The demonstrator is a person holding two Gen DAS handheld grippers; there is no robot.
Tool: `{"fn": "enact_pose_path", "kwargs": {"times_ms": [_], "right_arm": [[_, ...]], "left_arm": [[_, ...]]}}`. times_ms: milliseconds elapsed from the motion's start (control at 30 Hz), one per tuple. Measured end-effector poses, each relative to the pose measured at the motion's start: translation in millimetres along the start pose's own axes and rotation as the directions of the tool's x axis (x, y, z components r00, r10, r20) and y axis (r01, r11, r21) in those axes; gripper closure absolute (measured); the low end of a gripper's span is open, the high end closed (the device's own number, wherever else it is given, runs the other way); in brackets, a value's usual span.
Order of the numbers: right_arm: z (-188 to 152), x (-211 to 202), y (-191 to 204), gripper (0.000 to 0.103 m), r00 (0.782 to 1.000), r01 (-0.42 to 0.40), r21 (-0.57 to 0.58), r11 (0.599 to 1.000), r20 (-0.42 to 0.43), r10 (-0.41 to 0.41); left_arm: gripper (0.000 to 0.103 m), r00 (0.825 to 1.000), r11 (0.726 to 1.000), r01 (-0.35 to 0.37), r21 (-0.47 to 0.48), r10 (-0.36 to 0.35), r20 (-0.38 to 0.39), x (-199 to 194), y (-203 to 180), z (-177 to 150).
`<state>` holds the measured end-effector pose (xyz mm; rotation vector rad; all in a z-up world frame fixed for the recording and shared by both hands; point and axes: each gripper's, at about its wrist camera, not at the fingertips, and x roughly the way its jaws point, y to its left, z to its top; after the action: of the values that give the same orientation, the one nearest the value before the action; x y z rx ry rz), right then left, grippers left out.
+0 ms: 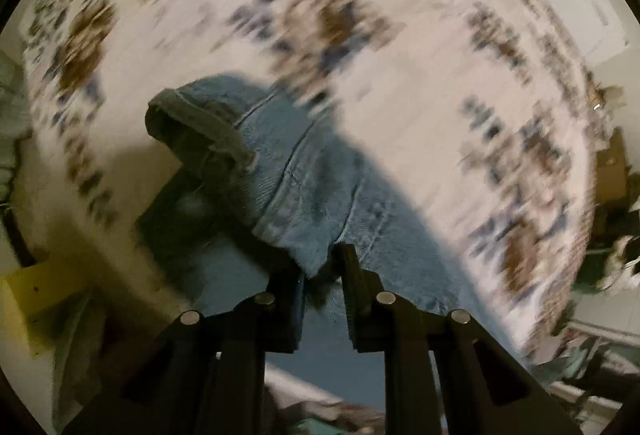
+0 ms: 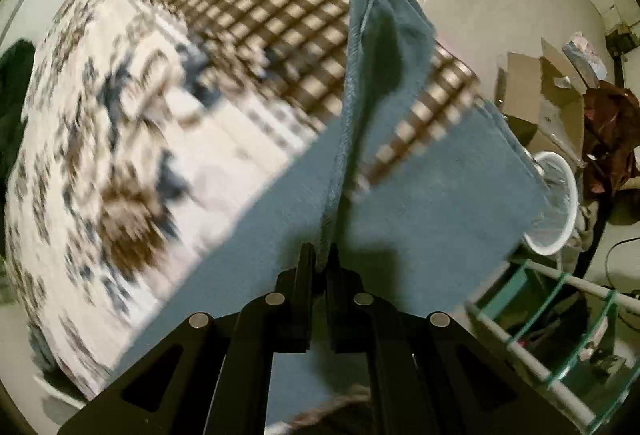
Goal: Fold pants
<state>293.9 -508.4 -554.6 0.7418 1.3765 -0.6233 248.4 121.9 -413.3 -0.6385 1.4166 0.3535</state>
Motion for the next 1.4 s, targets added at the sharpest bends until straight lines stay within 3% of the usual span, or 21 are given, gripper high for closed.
{"fn": "enact_pose_path", "kwargs": {"times_ms": [233, 400, 600, 700, 767, 833, 1000, 1167, 1400], "right_arm": [[-46, 45, -82, 0.098, 0.995, 0.064, 0.009, 0.998, -0.078, -0.063], [-67, 68, -108, 0.098, 0.99, 0.081, 0.003, 0.997, -0.113, -0.08], [-78, 82, -120, 0.097, 0.991, 0.06, 0.04, 0.997, -0.118, -0.055], [-76, 95, -134, 0.076, 0.987, 0.024, 0.069, 0.997, -0.162, -0.013], [-76, 92, -154, 0.07, 0.986, -0.036, 0.128, 0.991, -0.157, 0.056], [-75, 81, -176, 0.066, 0.987, -0.09, 0.185, 0.979, -0.112, 0.112], [-55, 55, -247, 0.059, 0.985, -0.171, 0.343, 0.924, 0.043, 0.166], [-11, 53, -298, 0.058, 0.976, -0.209, 0.454, 0.866, 0.15, 0.157], [32, 87, -306, 0.06, 0.975, -0.215, 0.502, 0.838, 0.152, 0.159]], "left_arm": [[0.089, 0.99, 0.994, -0.088, -0.062, 0.081, -0.117, 77, 60, -55], [0.089, 0.99, 0.993, -0.087, -0.075, 0.078, -0.117, 97, 70, -52], [0.085, 0.991, 0.996, -0.09, -0.011, 0.088, -0.096, 97, 66, -47], [0.086, 0.992, 0.996, -0.09, 0.015, 0.091, -0.087, 94, 63, -48], [0.084, 0.995, 0.997, -0.079, 0.024, 0.08, -0.06, 80, 53, -49], [0.072, 0.996, 0.995, -0.084, 0.049, 0.085, -0.029, 65, 43, -51], [0.023, 0.997, 0.985, -0.06, 0.162, 0.052, 0.052, 39, -3, -65], [0.023, 0.998, 0.939, -0.053, 0.339, 0.036, 0.054, 65, -69, -90], [0.023, 0.997, 0.859, -0.07, 0.508, 0.081, 0.0, 128, -140, -133]]}}
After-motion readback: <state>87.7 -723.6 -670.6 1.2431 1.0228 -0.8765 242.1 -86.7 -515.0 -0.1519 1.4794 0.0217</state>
